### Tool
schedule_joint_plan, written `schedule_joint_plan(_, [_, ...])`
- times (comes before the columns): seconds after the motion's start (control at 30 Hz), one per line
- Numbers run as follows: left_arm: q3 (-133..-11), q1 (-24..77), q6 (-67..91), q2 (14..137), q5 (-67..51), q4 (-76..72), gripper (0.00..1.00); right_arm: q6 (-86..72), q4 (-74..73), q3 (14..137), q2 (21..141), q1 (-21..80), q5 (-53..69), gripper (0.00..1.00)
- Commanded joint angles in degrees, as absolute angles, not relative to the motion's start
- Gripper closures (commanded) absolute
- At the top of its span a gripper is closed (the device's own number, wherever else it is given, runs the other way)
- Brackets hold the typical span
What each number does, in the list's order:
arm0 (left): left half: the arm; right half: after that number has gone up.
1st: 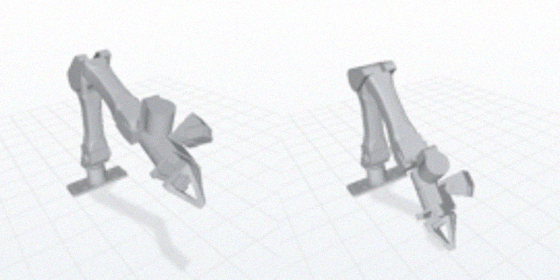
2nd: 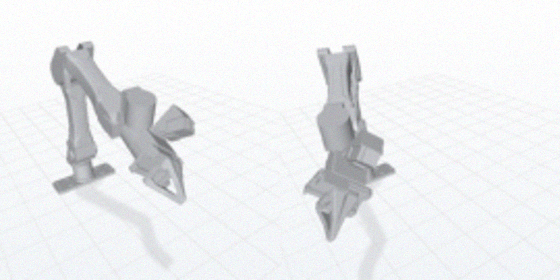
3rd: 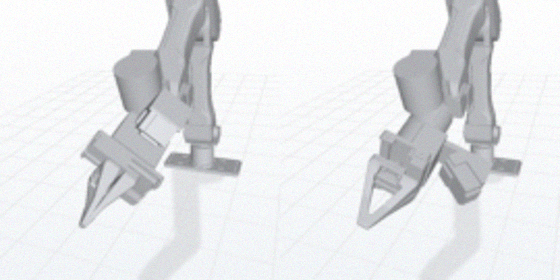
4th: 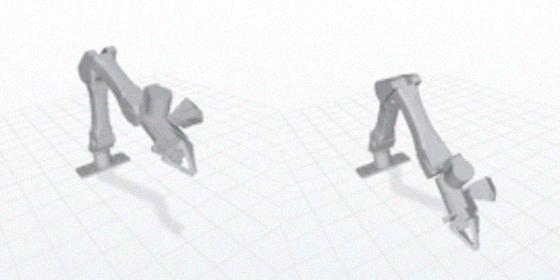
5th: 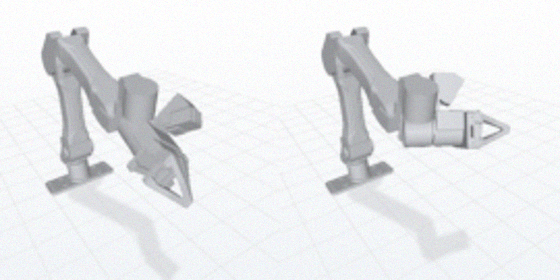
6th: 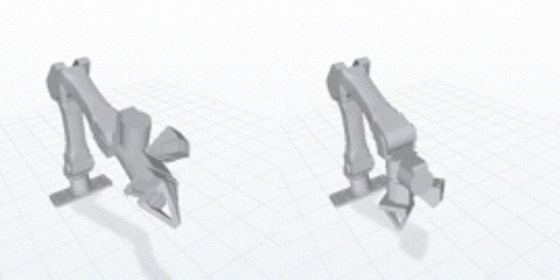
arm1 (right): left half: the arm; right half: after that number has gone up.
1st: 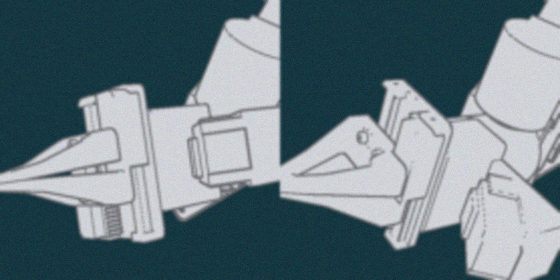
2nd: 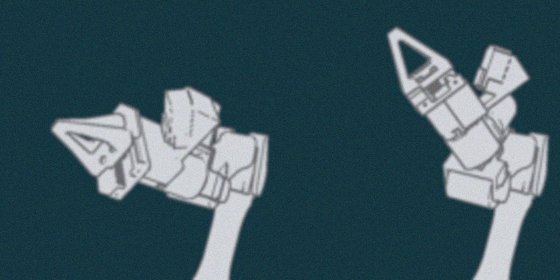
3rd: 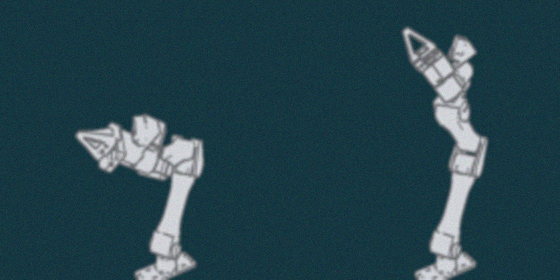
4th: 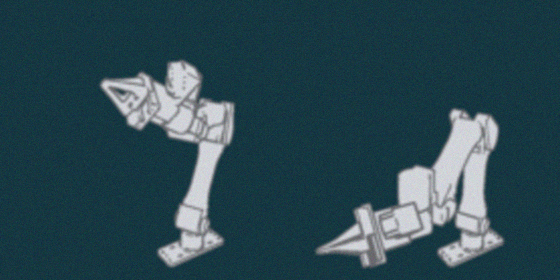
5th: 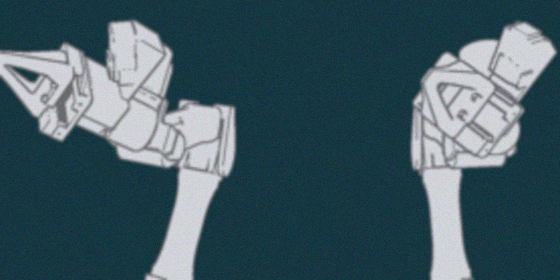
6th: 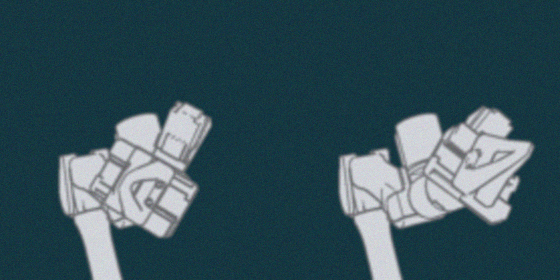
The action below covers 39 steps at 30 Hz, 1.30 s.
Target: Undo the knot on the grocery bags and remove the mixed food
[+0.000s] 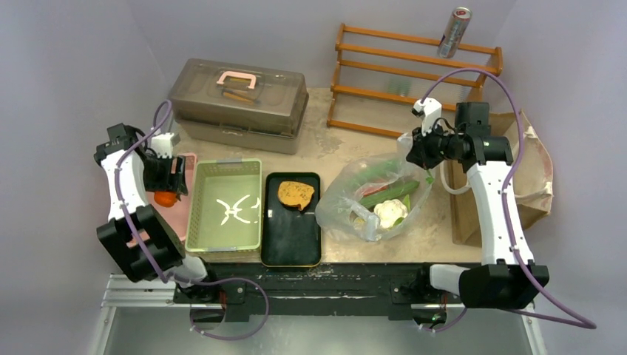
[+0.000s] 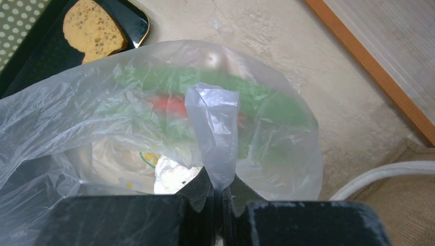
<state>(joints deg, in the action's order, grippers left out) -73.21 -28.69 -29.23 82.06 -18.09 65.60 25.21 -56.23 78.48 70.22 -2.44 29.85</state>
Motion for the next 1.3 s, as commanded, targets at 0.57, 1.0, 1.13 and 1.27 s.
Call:
schedule_joint_plan(0.57, [-84.1, -31.1, -38.5, 79.3, -32.3, 72.1, 0.0, 32.1, -68.7, 88.8, 76.5, 1.5, 31.5, 1.0])
schedule_joint_plan(1.0, [-98.2, 45.4, -19.6, 80.0, -34.8, 39.3, 0.63, 27.3, -65.7, 83.3, 70.1, 1.5, 34.7, 1.0])
schedule_joint_plan(1.13, [-89.8, 58.4, -30.0, 83.7, -28.9, 24.1, 0.64, 22.5, -63.2, 82.3, 69.4, 1.5, 32.8, 1.0])
schedule_joint_plan(1.27, [-88.3, 63.3, -34.0, 92.6, -23.2, 16.0, 0.66, 19.8, -62.8, 82.0, 69.1, 1.5, 32.5, 1.0])
